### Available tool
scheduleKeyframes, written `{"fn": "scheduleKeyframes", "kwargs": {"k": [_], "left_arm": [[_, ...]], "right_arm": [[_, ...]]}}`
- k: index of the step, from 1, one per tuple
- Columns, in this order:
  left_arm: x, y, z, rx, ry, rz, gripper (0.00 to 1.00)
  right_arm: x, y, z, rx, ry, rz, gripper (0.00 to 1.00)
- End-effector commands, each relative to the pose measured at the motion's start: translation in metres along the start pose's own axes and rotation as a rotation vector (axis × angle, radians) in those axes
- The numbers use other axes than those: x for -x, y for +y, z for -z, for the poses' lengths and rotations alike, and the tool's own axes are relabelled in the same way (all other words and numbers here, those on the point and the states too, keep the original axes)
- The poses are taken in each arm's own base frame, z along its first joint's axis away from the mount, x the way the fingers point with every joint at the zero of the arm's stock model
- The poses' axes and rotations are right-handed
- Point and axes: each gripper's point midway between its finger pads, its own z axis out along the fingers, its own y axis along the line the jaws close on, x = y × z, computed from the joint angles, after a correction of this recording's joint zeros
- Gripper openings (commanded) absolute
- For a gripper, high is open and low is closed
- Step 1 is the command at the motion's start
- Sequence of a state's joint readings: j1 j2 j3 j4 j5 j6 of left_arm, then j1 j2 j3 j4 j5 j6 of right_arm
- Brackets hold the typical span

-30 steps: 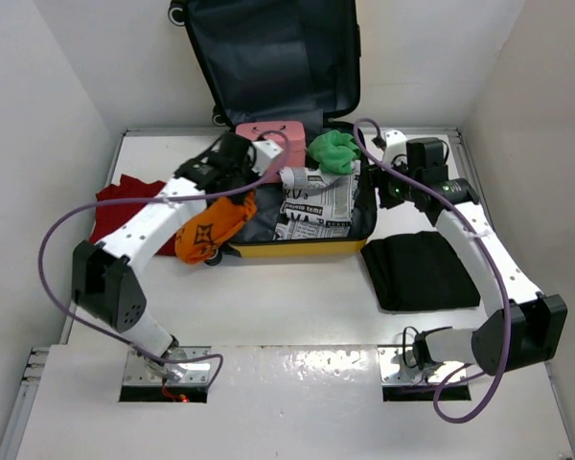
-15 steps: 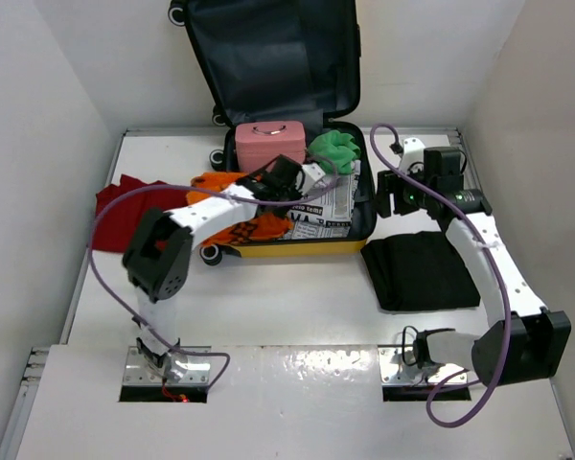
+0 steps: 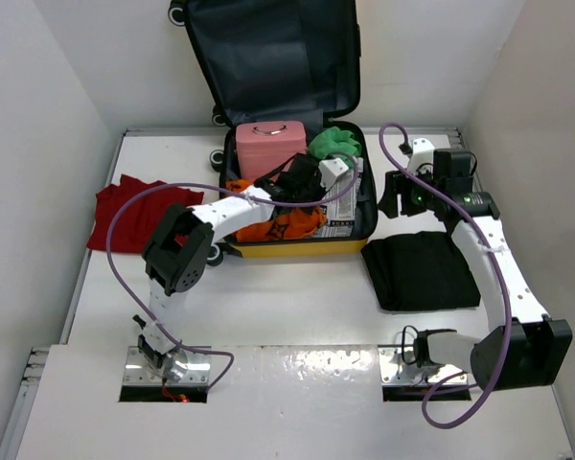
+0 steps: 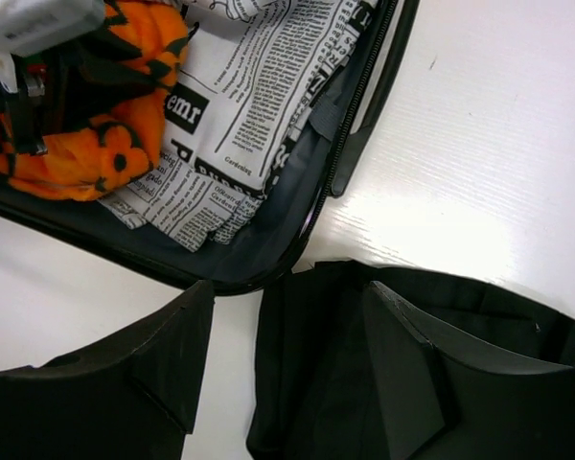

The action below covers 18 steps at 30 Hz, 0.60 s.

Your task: Pack the luggage

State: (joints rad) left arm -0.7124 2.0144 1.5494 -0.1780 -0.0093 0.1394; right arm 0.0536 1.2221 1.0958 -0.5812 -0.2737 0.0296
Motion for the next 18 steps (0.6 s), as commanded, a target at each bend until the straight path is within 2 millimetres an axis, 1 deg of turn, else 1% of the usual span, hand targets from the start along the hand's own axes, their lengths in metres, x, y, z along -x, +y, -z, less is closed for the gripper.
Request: {"fn": "scheduleKeyframes", "kwargs": {"k": [1,2,3,4,5,6,7,8,9,10,11,12,13,14,15,16,17,18], "left_arm": [[0.088,-0.028,0.012,-0.166,-0.297,0.056,0.04],[0.085,-0.026,0.009,-0.175,-0.28,0.06,0.09],[0.081,-0.028,0.009,-0.189,-0.264,0.046,0.15],[0.073,-0.029,0.008,-0.194,-0.234,0.039,0.27],[0.075,-0.023,0.011,-0.161,-0.237,0.041,0.37],[0.069,-0.021,0.014,-0.144,-0.22,0.044,0.46],[0.071,-0.011,0.02,-0.117,-0.229,0.05,0.56],[0.075,-0.003,0.037,-0.069,-0.251,0.053,0.63],[0.08,0.004,0.048,-0.032,-0.275,0.055,0.7],[0.087,0.011,0.06,0.003,-0.298,0.058,0.84],[0.093,0.017,0.072,0.032,-0.316,0.053,0.92],[0.104,0.031,0.095,0.099,-0.338,0.052,0.96],[0.102,0.041,0.106,0.127,-0.306,0.06,0.98],[0.106,0.044,0.115,0.135,-0.299,0.062,0.98],[0.122,0.064,0.142,0.171,-0.338,0.077,0.98],[0.123,0.073,0.156,0.189,-0.346,0.084,0.98],[0.128,0.082,0.172,0.206,-0.37,0.124,0.98],[0.126,0.098,0.186,0.232,-0.388,0.151,0.98]], "right_arm": [[0.008,0.005,0.007,0.02,-0.04,0.021,0.63],[0.009,0.005,0.007,0.021,-0.043,0.019,0.63],[0.009,0.004,0.007,0.019,-0.042,0.018,0.63],[0.01,0.003,0.008,0.02,-0.045,0.014,0.63],[0.011,0.004,0.007,0.024,-0.042,0.014,0.63],[0.012,0.005,0.007,0.027,-0.043,0.01,0.65],[0.013,0.005,0.007,0.028,-0.044,0.011,0.65],[0.013,0.005,0.007,0.029,-0.046,0.006,0.65],[0.014,0.006,0.007,0.033,-0.049,0.007,0.65],[0.014,0.006,0.006,0.035,-0.051,0.006,0.66],[0.014,0.007,0.006,0.038,-0.051,0.007,0.66],[0.014,0.008,0.006,0.048,-0.051,0.005,0.66],[0.013,0.009,0.005,0.053,-0.05,0.007,0.66],[0.012,0.01,0.005,0.061,-0.043,0.01,0.66],[0.012,0.01,0.005,0.064,-0.041,0.023,0.64],[0.005,0.011,0.006,0.068,-0.01,0.018,0.64],[0.001,0.007,0.007,0.058,0.002,0.05,0.64],[-0.004,0.004,0.008,0.052,0.017,0.07,0.64]]}}
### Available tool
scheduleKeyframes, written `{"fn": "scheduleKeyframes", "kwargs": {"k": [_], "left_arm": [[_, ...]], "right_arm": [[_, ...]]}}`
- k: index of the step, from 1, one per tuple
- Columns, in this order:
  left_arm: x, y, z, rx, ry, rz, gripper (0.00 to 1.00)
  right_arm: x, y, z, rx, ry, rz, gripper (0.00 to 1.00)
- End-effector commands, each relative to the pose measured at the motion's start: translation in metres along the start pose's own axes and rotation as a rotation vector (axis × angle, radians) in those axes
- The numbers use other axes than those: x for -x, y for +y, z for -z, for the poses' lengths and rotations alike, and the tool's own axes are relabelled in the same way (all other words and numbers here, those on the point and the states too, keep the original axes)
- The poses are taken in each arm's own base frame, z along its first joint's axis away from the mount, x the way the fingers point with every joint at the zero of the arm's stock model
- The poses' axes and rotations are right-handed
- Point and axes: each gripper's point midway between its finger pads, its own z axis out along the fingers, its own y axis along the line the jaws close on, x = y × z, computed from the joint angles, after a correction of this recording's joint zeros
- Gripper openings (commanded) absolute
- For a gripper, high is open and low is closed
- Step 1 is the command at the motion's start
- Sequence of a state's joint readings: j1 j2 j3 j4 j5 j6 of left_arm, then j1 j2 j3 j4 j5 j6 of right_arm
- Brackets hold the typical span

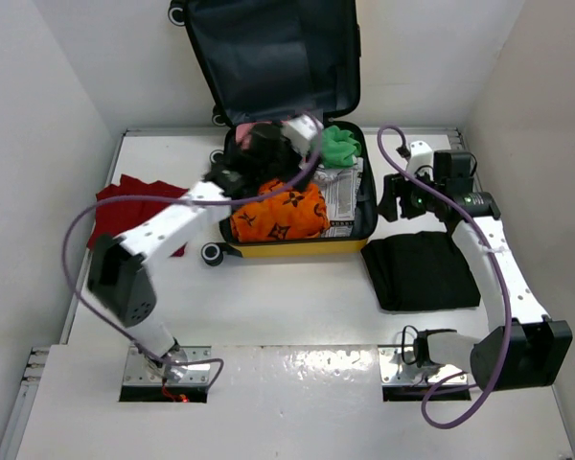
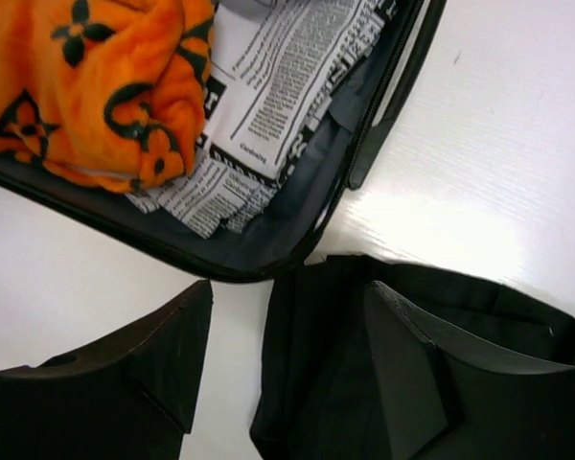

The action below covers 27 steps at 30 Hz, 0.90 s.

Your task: Pack the luggage

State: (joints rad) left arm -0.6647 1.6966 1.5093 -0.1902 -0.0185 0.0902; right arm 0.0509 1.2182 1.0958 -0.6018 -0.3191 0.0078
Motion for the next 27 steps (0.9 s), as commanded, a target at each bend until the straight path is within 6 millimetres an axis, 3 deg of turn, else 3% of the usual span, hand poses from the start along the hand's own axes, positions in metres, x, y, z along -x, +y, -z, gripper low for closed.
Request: {"fn": "scheduleKeyframes", "kwargs": {"k": [1,4,5,6,7,8,9,11,13,14,15,16,18,22,27], "left_arm": [[0.067,0.063,0.076,0.15,-0.156,0.08,0.98],[0.053,0.091,0.1,0.251,-0.119,0.098,0.98],[0.055,0.097,0.116,0.277,-0.133,0.103,0.98],[0.042,0.107,0.121,0.31,-0.112,0.111,0.98],[0.039,0.112,0.128,0.331,-0.113,0.125,0.98],[0.034,0.115,0.134,0.343,-0.105,0.13,0.98],[0.03,0.123,0.146,0.368,-0.112,0.149,0.98],[0.029,0.131,0.156,0.392,-0.124,0.166,0.98],[0.025,0.142,0.165,0.427,-0.131,0.198,0.99],[0.024,0.147,0.167,0.437,-0.129,0.201,0.99],[0.021,0.15,0.168,0.447,-0.121,0.217,0.99],[0.018,0.154,0.172,0.449,-0.124,0.231,0.99],[0.019,0.16,0.179,0.469,-0.136,0.244,0.99],[0.004,0.172,0.183,0.493,-0.116,0.269,0.99],[0.0,0.178,0.184,0.484,-0.122,0.285,0.99]], "right_arm": [[-0.017,-0.007,0.012,-0.001,0.057,0.027,0.64],[-0.066,-0.004,0.031,0.018,0.244,-0.019,0.71],[-0.08,-0.003,0.034,0.022,0.283,-0.042,0.71],[-0.092,0.001,0.039,0.029,0.329,-0.057,0.73],[-0.096,0.003,0.042,0.029,0.333,-0.063,0.75],[-0.121,0.008,0.042,0.03,0.377,-0.085,0.75],[-0.124,0.015,0.043,0.023,0.361,-0.112,0.78],[-0.153,0.021,0.041,-0.009,0.384,-0.127,0.84],[-0.161,0.035,0.028,-0.023,0.368,-0.168,0.94],[-0.166,0.024,0.027,-0.107,0.372,-0.163,0.97],[-0.176,0.038,0.018,-0.08,0.399,-0.104,1.0],[-0.178,0.021,0.016,-0.235,0.391,-0.154,1.0],[-0.183,0.024,0.006,-0.264,0.392,-0.148,1.0],[-0.178,0.008,-0.006,-0.389,0.326,-0.065,1.0],[-0.189,0.006,-0.015,-0.43,0.405,-0.084,1.0]]}}
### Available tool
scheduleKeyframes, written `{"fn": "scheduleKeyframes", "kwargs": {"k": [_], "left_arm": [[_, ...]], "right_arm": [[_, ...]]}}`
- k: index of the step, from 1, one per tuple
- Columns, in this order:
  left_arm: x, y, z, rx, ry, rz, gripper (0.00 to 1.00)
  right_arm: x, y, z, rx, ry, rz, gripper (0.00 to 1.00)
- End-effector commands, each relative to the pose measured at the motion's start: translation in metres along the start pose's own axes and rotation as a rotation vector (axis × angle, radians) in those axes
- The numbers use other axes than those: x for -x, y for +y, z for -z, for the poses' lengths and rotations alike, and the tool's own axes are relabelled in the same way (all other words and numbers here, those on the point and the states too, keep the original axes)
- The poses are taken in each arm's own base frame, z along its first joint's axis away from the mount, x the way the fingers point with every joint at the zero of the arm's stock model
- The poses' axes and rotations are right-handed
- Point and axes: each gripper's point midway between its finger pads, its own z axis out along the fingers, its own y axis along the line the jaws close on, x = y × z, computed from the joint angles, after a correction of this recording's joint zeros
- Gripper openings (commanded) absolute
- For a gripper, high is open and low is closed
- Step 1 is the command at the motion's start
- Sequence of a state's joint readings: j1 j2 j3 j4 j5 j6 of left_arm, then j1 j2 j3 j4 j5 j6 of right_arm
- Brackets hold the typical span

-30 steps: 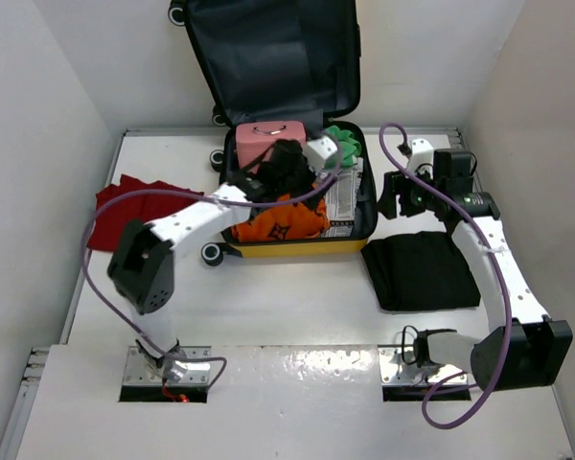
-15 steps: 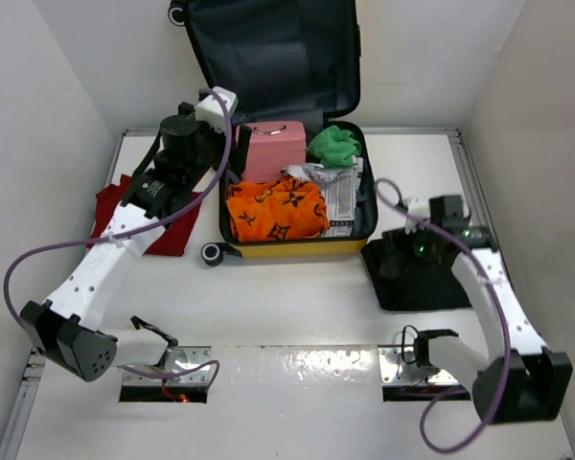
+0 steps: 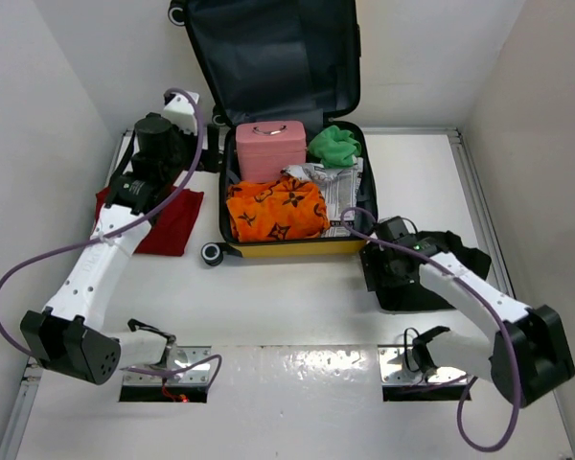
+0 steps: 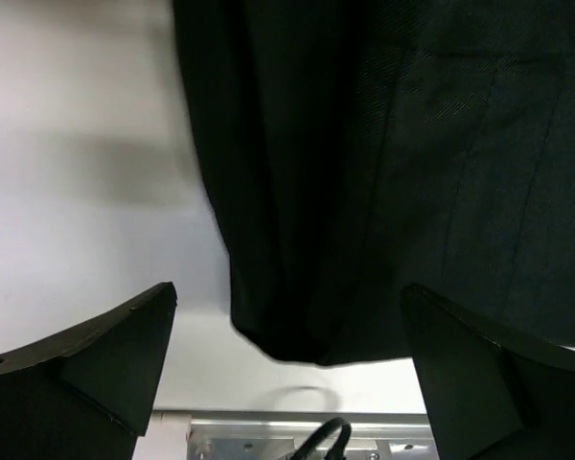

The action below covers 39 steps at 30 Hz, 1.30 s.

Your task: Pack the luggage

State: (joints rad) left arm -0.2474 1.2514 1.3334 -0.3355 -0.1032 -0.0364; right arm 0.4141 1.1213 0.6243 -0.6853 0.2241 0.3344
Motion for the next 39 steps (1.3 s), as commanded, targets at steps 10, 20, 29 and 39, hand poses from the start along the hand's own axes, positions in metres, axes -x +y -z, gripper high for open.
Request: {"fn": "scheduleKeyframes", "kwargs": {"k": [10,20,29,39], "left_arm": [[0.012,0.026,0.004,0.005,-0.068,0.074,0.99],[0.02,0.044,0.005,0.019,-0.097,0.075,0.99],[0.028,0.048,0.01,0.012,-0.117,0.077,0.99],[0.018,0.047,0.014,0.0,-0.106,0.089,0.99]], "right_arm": [[0.02,-0.008,-0.027,-0.185,0.025,-0.039,1.0],[-0.03,-0.009,-0.046,-0.188,0.191,-0.175,0.69],[-0.037,-0.005,-0.037,-0.101,0.235,-0.277,0.0],[0.053,-0.053,0.054,-0.009,-0.18,-0.373,0.0]]}}
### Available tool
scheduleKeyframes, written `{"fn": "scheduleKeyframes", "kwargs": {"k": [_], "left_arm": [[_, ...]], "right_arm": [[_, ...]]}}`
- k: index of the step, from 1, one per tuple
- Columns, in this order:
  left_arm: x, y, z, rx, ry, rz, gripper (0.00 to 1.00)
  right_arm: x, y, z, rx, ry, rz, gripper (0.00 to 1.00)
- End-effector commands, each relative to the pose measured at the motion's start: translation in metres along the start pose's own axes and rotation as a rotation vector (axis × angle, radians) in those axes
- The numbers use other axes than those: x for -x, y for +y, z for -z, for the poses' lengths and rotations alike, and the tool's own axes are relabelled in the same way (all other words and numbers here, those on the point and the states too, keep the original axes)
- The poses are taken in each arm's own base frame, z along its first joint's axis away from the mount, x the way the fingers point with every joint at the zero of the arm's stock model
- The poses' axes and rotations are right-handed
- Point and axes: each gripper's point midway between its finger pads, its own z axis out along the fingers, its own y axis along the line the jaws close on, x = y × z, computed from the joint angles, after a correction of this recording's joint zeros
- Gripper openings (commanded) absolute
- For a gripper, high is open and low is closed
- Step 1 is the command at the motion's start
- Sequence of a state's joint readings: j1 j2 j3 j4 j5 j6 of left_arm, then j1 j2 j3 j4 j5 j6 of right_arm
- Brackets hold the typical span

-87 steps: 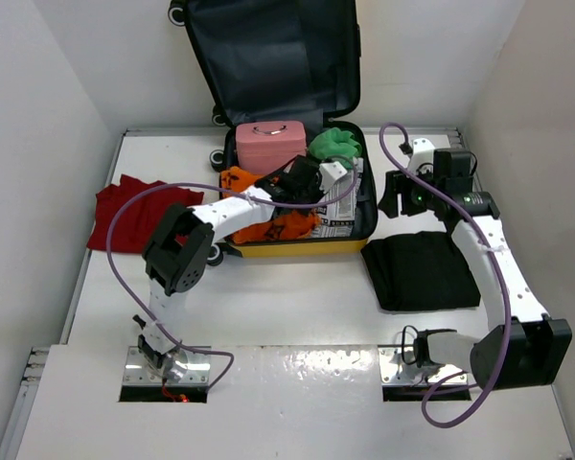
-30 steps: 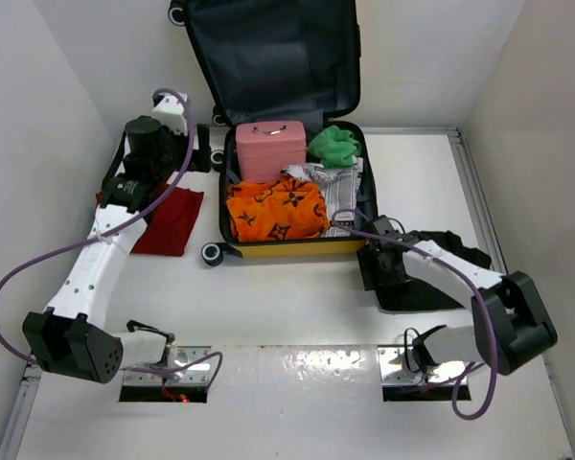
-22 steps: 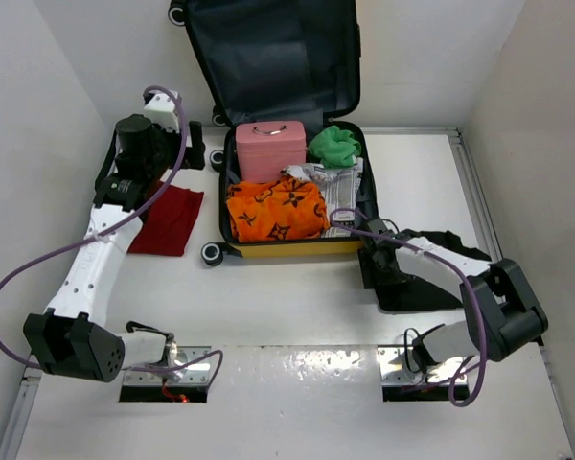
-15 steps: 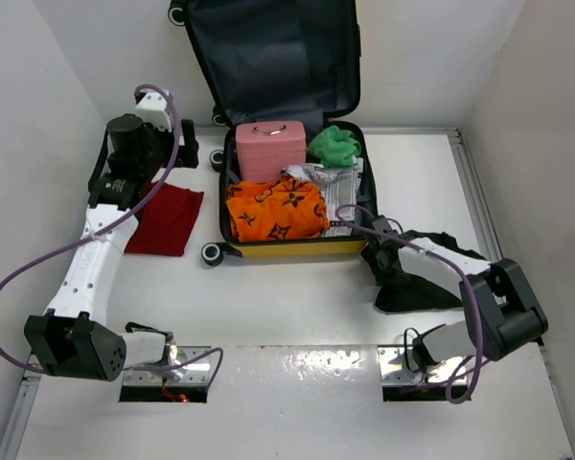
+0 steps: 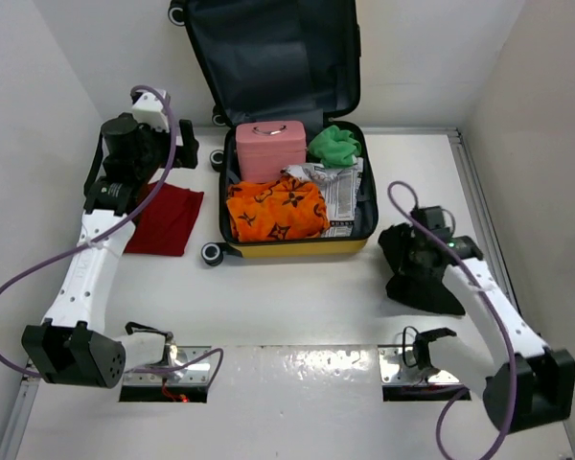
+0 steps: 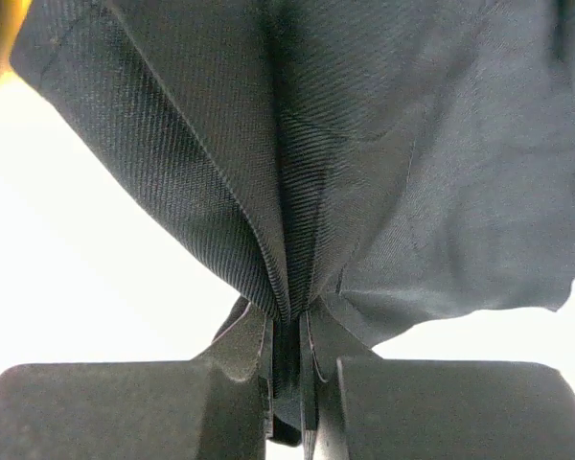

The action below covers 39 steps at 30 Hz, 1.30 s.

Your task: Pack the luggage

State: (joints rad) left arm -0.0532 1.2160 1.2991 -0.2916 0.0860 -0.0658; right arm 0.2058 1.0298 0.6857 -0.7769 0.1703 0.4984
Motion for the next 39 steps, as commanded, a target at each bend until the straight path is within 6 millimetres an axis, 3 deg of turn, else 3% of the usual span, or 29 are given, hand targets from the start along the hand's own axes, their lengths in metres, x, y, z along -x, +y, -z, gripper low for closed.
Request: {"fn": "scheduleKeyframes", "kwargs": {"k": [1,4,9,10,13,15,16,17,18,19,20,22,23,24,25,26,27,29,33,35,39], "left_arm": [[0.015,0.001,0.008,-0.003,-0.061,0.015,0.99],[0.011,0.001,0.007,-0.003,-0.052,0.016,0.99],[0.005,0.002,0.001,-0.003,-0.034,0.018,0.99],[0.005,0.002,0.001,-0.003,-0.034,0.018,0.99],[0.002,0.005,-0.002,0.016,-0.025,0.019,0.99],[-0.003,0.007,-0.003,0.025,-0.014,0.02,0.99],[-0.003,0.007,-0.003,0.026,-0.014,0.02,0.99],[-0.008,0.007,-0.003,0.025,-0.003,0.03,0.99],[-0.012,0.007,-0.004,0.025,0.006,0.031,0.99],[-0.012,0.008,-0.004,0.036,0.006,0.031,0.99],[-0.013,0.012,-0.004,0.045,0.006,0.033,0.99],[-0.018,0.014,-0.005,0.054,0.017,0.034,0.99],[-0.018,0.014,-0.005,0.054,0.017,0.034,0.99],[-0.022,0.014,-0.005,0.054,0.026,0.035,0.99],[-0.022,0.02,-0.005,0.075,0.026,0.036,0.99],[-0.025,0.019,-0.003,0.075,0.029,0.037,0.99],[-0.025,0.027,-0.002,0.101,0.029,0.039,0.99],[-0.029,0.034,0.002,0.13,0.037,0.043,0.99],[-0.036,0.05,0.009,0.176,0.044,0.052,0.99],[-0.039,0.052,0.012,0.178,0.047,0.055,0.99],[-0.044,0.059,0.013,0.183,0.055,0.063,0.99]], "right_arm": [[0.057,-0.012,0.032,0.029,-0.169,-0.014,0.0],[0.103,-0.034,0.039,0.02,-0.282,-0.049,0.0],[0.165,-0.02,0.055,0.084,-0.417,-0.086,0.0],[0.184,-0.009,0.06,0.109,-0.452,-0.074,0.0],[0.21,0.034,0.071,0.184,-0.524,-0.005,0.0],[0.224,0.076,0.078,0.244,-0.566,0.065,0.0],[0.231,0.087,0.084,0.26,-0.587,0.078,0.0],[0.228,0.116,0.08,0.283,-0.579,0.126,0.0],[0.238,0.128,0.086,0.304,-0.611,0.123,0.0],[0.238,0.136,0.085,0.313,-0.606,0.107,0.0],[0.233,0.165,0.077,0.352,-0.573,0.141,0.0],[0.23,0.187,0.074,0.398,-0.562,0.143,0.0],[0.223,0.208,0.061,0.412,-0.528,0.171,0.0],[0.215,0.224,0.061,0.438,-0.511,0.196,0.0],[0.207,0.237,0.051,0.443,-0.479,0.209,0.0],[0.207,0.246,0.054,0.458,-0.476,0.207,0.0],[0.197,0.259,0.039,0.453,-0.423,0.21,0.0],[0.195,0.267,0.035,0.446,-0.392,0.17,0.0],[0.177,0.288,0.002,0.457,-0.29,0.109,0.0],[0.171,0.297,-0.003,0.467,-0.279,0.125,0.0],[0.155,0.335,-0.009,0.524,-0.245,0.171,0.0]]}}
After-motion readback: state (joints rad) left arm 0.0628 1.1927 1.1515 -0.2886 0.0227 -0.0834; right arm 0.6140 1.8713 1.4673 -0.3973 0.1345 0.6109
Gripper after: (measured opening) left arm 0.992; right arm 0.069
